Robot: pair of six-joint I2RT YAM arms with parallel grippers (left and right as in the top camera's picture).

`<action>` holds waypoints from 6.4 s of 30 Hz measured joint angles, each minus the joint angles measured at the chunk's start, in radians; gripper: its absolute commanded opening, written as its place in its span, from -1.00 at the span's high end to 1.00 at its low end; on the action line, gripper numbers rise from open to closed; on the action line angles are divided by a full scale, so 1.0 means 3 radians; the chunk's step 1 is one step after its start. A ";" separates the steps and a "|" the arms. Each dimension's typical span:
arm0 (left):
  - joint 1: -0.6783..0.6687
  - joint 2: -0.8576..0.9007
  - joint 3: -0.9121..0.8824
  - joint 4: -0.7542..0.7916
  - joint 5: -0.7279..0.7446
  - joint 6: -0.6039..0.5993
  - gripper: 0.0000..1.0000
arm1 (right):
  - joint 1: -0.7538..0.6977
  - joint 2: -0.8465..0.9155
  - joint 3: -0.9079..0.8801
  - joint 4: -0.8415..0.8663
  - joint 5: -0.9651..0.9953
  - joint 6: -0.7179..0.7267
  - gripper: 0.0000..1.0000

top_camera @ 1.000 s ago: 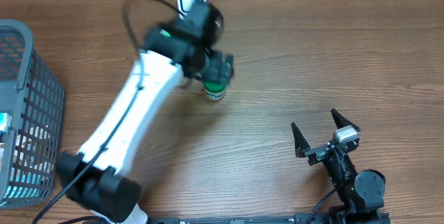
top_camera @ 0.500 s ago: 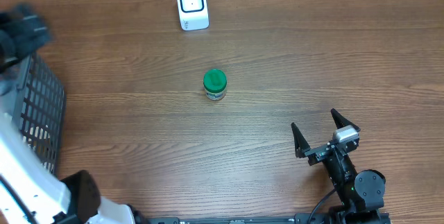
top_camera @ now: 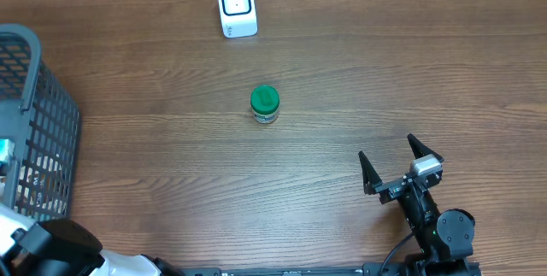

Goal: Scan the item barcode
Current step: 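Return the left gripper into the basket and grasp the snack bag, then carry the snack bag with the left gripper and drop it beside the jar, then reach the left gripper into the basket and grasp the mint-green packet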

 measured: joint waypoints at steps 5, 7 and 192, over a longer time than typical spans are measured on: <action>-0.0001 0.0005 -0.0913 0.0534 -0.0149 -0.0013 -0.82 | 0.0001 0.0000 0.0000 0.0001 -0.0001 0.0000 -1.00; -0.0001 0.0004 -0.1202 0.0717 -0.0215 -0.0014 -0.82 | 0.0000 0.0000 0.0000 0.0001 0.0000 0.0000 -1.00; 0.0327 -0.0193 -0.2239 0.1198 -0.0621 -0.0767 -0.81 | 0.0000 0.0000 0.0000 0.0001 0.0000 0.0000 -1.00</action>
